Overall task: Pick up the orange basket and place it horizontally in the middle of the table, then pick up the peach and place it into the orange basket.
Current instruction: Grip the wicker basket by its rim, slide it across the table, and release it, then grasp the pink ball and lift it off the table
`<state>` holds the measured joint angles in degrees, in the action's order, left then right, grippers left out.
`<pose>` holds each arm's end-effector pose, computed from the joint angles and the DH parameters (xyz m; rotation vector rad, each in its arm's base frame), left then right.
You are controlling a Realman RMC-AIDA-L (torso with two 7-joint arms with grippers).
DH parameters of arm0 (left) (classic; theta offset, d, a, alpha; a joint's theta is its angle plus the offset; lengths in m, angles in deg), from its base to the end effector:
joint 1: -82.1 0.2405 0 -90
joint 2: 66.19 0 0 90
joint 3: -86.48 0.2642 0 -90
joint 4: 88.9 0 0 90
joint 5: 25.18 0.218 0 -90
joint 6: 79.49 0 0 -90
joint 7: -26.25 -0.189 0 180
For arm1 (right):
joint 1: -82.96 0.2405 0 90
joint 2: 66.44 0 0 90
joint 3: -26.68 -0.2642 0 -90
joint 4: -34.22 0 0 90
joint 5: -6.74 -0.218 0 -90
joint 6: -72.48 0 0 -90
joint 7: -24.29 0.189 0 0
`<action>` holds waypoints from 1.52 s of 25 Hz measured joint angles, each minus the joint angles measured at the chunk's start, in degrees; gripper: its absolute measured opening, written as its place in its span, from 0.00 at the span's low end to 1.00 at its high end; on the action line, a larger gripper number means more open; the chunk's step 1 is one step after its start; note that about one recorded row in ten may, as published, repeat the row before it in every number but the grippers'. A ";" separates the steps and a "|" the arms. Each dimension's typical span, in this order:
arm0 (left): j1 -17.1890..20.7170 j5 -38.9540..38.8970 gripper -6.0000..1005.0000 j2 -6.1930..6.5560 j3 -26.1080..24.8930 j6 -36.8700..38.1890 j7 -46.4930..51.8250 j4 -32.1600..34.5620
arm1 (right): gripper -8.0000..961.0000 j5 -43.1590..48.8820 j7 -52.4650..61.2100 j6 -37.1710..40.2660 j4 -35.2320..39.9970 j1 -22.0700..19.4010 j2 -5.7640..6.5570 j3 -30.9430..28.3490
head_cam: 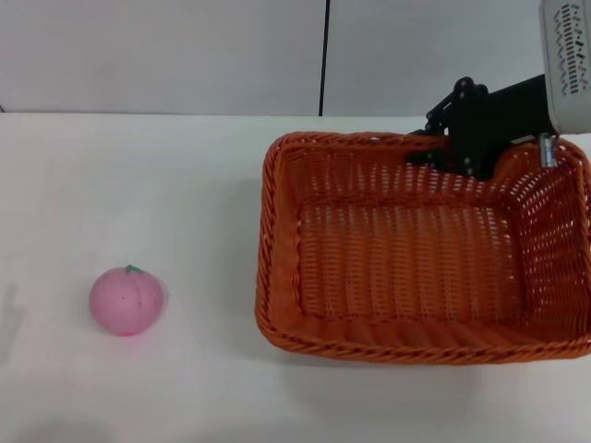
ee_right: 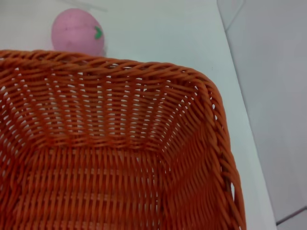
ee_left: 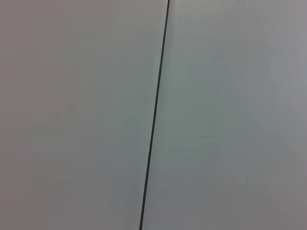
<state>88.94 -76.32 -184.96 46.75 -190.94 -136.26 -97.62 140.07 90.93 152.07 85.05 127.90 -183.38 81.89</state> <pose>-0.3595 0.1477 0.0386 -1.2993 -0.4020 -0.9677 0.1939 0.4358 -0.0367 -2.8254 -0.4514 -0.1218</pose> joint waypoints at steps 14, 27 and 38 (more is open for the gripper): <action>-0.34 0.08 0.75 -0.06 2.37 -1.80 -0.08 -0.53 | 0.17 -0.21 -2.82 -2.78 1.09 -1.27 -1.39 1.82; -0.66 0.08 0.74 0.12 3.61 -1.65 0.00 -0.46 | 0.44 -5.72 -3.15 -12.16 4.42 -6.88 -2.13 9.71; -7.43 0.18 0.74 0.81 15.64 -3.70 9.94 14.24 | 0.58 -32.22 0.90 -6.44 17.51 -22.42 -2.01 9.11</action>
<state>81.51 -76.13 -184.15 62.38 -194.64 -126.32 -83.38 107.85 91.83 145.63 102.55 105.48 -185.40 91.01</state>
